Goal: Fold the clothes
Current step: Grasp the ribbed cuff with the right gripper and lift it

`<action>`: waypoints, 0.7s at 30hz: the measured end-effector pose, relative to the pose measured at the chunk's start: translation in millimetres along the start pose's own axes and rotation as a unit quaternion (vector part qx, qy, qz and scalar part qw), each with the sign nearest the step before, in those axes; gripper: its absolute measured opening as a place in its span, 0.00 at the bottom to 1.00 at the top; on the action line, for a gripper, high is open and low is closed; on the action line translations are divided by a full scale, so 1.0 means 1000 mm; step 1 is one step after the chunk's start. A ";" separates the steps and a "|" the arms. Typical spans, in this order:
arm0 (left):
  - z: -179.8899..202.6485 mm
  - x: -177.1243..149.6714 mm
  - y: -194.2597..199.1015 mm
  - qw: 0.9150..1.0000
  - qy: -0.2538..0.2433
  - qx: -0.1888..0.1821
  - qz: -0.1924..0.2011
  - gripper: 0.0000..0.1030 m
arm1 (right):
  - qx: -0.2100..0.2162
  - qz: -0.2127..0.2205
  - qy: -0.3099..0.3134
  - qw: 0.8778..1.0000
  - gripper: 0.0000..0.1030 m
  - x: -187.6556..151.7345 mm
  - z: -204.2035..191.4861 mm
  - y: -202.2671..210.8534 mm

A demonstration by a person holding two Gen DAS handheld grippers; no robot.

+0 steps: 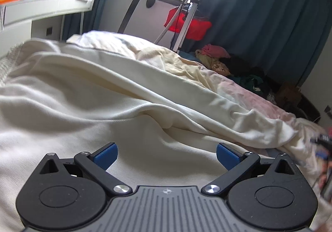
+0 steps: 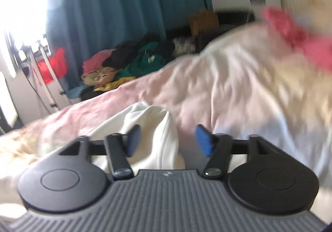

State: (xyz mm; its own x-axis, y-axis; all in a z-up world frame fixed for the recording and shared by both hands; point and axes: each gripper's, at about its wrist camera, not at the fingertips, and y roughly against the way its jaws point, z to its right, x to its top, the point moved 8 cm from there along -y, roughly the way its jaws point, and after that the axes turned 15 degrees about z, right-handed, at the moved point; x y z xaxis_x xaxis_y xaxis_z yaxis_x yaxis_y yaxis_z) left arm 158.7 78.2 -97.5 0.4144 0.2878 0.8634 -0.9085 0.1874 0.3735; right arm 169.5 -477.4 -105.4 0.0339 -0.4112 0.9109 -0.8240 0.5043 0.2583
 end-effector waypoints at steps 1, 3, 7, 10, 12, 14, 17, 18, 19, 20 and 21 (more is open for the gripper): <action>0.000 0.000 -0.001 1.000 0.004 -0.001 -0.001 0.99 | 0.002 -0.007 -0.018 1.000 0.65 -0.003 0.006 0.006; 0.000 0.000 -0.002 1.000 0.013 -0.002 -0.004 0.99 | 0.007 -0.021 -0.051 0.998 0.67 -0.009 0.011 0.016; 0.002 -0.002 0.000 1.000 0.020 -0.007 -0.007 0.99 | 0.053 -0.041 -0.107 0.992 0.67 -0.011 0.001 0.015; 0.007 -0.008 0.002 1.000 0.014 -0.013 -0.006 0.99 | 0.081 -0.036 -0.125 0.988 0.67 -0.006 -0.023 0.002; 0.009 -0.014 -0.003 1.000 0.007 -0.013 -0.006 0.99 | 0.096 -0.017 -0.129 0.987 0.67 -0.001 -0.041 -0.008; 0.009 -0.020 -0.013 1.000 0.013 -0.012 -0.017 0.99 | 0.088 -0.024 -0.141 0.986 0.66 -0.004 -0.052 -0.030; 0.010 -0.027 -0.031 0.999 0.030 -0.014 -0.033 0.99 | 0.030 -0.049 -0.110 0.992 0.66 -0.018 -0.057 -0.067; 0.010 -0.029 -0.037 0.999 0.035 -0.015 -0.038 0.99 | 0.014 -0.054 -0.108 0.993 0.66 -0.022 -0.055 -0.077; 0.010 -0.030 -0.042 0.998 0.039 -0.016 -0.040 0.99 | 0.000 -0.058 -0.112 0.992 0.62 -0.027 -0.052 -0.086; 0.010 -0.030 -0.046 0.998 0.042 -0.017 -0.040 0.99 | -0.014 -0.062 -0.116 0.991 0.58 -0.032 -0.049 -0.096; 0.009 -0.030 -0.050 0.998 0.045 -0.018 -0.041 0.99 | -0.028 -0.066 -0.120 0.990 0.56 -0.037 -0.046 -0.105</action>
